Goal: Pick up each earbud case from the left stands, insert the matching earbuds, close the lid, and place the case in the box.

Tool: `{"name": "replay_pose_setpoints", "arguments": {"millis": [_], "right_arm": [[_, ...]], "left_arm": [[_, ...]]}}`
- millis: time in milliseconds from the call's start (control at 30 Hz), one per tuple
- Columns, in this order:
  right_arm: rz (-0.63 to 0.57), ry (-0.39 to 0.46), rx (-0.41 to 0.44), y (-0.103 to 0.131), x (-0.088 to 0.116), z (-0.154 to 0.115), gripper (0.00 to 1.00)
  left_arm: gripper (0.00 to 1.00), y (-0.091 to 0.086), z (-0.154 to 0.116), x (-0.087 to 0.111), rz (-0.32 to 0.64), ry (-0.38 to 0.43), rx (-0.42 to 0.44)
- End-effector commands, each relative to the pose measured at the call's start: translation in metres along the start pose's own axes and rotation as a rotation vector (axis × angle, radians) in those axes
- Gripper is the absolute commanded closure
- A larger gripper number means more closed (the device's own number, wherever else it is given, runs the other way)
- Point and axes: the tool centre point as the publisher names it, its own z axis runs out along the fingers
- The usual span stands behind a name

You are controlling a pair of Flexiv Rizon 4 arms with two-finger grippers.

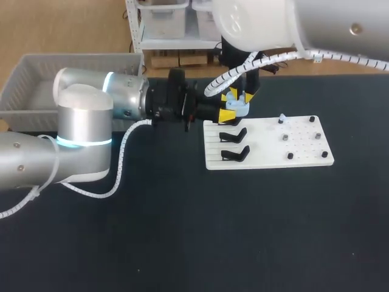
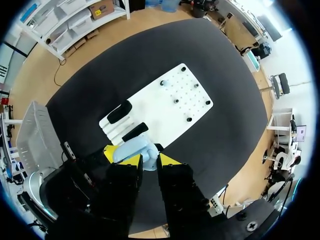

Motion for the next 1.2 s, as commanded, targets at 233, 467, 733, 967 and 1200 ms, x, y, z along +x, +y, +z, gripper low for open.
{"name": "replay_pose_setpoints", "arguments": {"millis": [233,467,733,967,1200], "right_arm": [[0.009,0.032,-0.026,-0.004,0.001,-0.005,0.0],[-0.01,0.062,-0.152,-0.038,0.013,-0.031,0.23],[-0.217,-0.044,-0.257,-0.066,-0.006,-0.036,0.27],[-0.291,-0.13,-0.215,-0.075,-0.046,-0.029,0.46],[-0.371,-0.178,-0.203,-0.08,-0.082,-0.008,0.51]], "left_arm": [[1.0,-0.002,0.0,0.001,0.003,-0.002,-0.007],[1.0,-0.002,0.0,0.001,0.003,-0.002,-0.007],[1.0,-0.002,0.0,0.001,0.003,-0.002,-0.007],[1.0,-0.002,0.0,0.001,0.003,-0.002,-0.007],[1.0,-0.002,0.0,0.001,0.003,-0.002,-0.007]]}}
